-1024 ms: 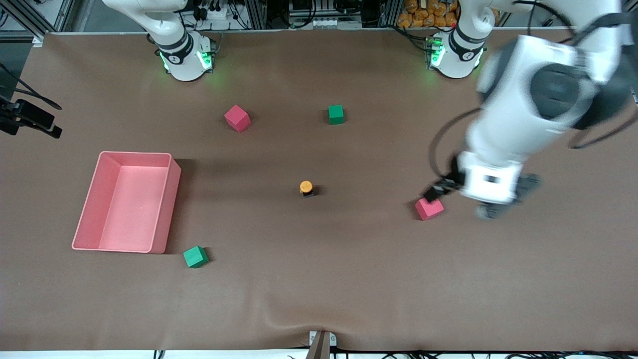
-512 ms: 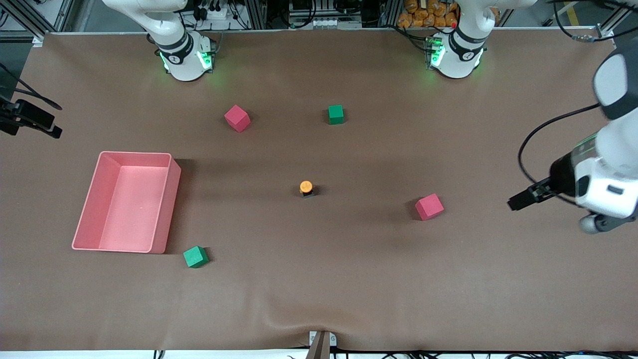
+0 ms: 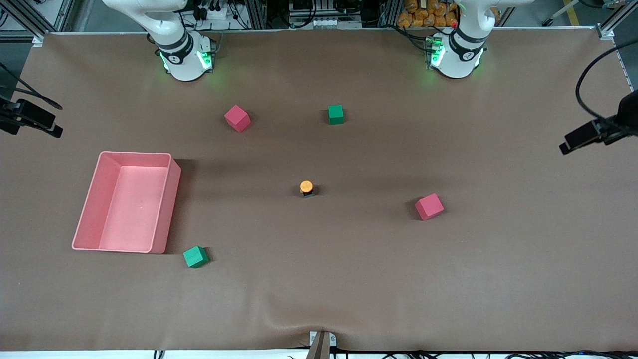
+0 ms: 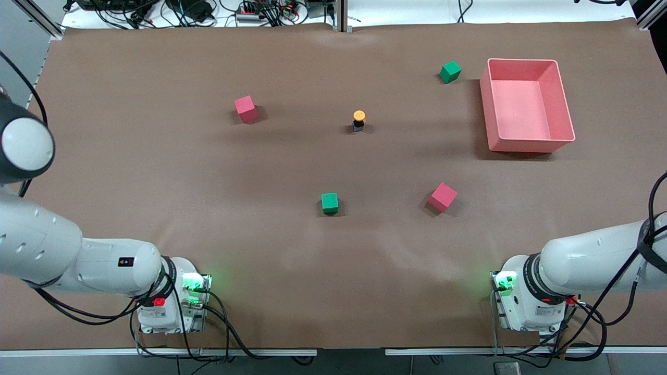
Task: Place and upright button with both arms
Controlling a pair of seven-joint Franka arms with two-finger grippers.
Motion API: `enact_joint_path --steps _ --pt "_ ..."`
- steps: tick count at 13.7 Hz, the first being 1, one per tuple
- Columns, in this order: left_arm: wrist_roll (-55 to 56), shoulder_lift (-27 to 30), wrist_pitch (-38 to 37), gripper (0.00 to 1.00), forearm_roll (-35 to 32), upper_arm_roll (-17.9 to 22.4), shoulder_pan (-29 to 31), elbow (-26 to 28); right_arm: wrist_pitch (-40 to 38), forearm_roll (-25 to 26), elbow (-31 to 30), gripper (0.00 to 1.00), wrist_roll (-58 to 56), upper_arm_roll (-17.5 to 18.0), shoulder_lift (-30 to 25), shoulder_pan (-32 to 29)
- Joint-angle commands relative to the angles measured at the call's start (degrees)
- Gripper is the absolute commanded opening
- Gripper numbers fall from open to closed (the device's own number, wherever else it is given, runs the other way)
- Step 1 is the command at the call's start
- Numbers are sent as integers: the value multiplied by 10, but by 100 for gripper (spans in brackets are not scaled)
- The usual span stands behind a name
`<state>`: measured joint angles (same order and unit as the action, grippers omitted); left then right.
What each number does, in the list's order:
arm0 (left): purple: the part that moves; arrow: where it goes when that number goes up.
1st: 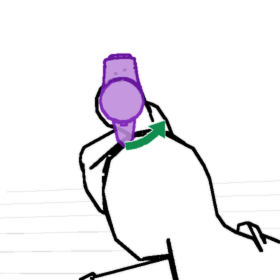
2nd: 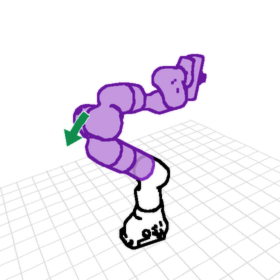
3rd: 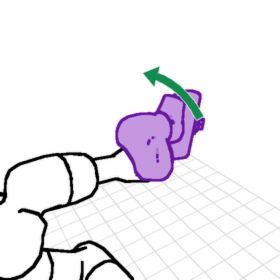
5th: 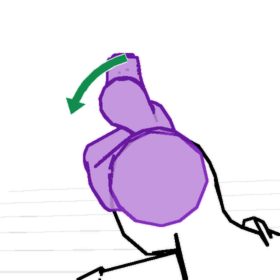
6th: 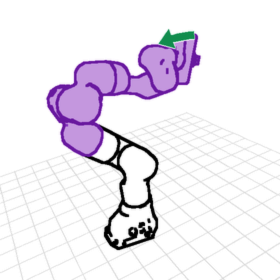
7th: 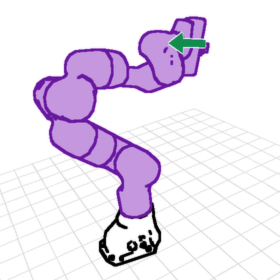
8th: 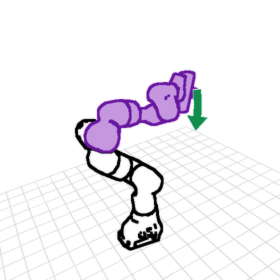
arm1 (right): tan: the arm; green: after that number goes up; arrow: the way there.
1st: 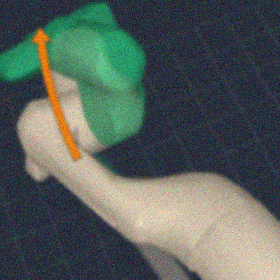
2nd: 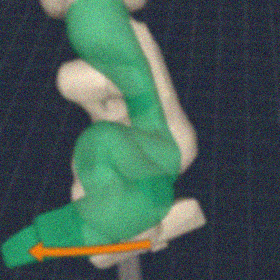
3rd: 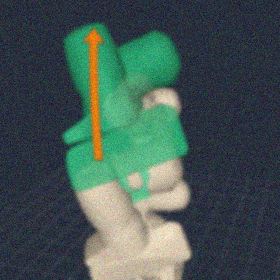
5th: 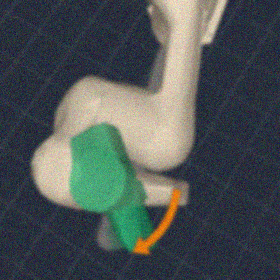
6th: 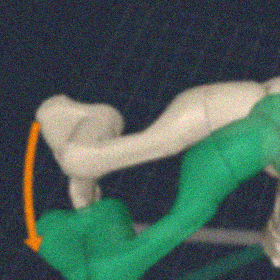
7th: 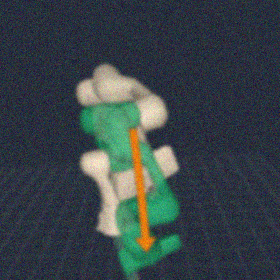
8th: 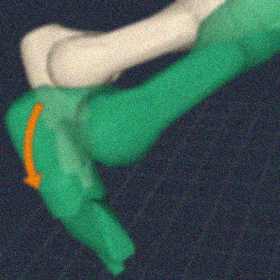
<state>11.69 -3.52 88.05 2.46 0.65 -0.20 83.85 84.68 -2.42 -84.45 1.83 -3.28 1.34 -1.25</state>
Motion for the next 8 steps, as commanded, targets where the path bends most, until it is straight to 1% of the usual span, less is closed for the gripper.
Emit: enact_joint_path --steps 1,2,3,5,6,8 --pt "-32 74 34 100 3 -4 5 96 -11 7 -2 100 9 0 -8 3" --pt "-32 77 28 100 2 -4 5 98 -11 7 -2 100 8 0 -8 3" --pt "-32 90 27 100 2 -7 5 113 -11 7 -2 100 8 0 -8 2" --pt "-31 120 45 100 0 -20 5 158 -11 7 -1 100 7 -1 -8 -1" --pt "-31 126 48 100 -12 -27 5 163 -11 13 -1 100 1 -2 -9 -2" --pt "-32 127 47 100 -46 -38 -2 156 -11 22 -1 100 0 -3 -9 -2"
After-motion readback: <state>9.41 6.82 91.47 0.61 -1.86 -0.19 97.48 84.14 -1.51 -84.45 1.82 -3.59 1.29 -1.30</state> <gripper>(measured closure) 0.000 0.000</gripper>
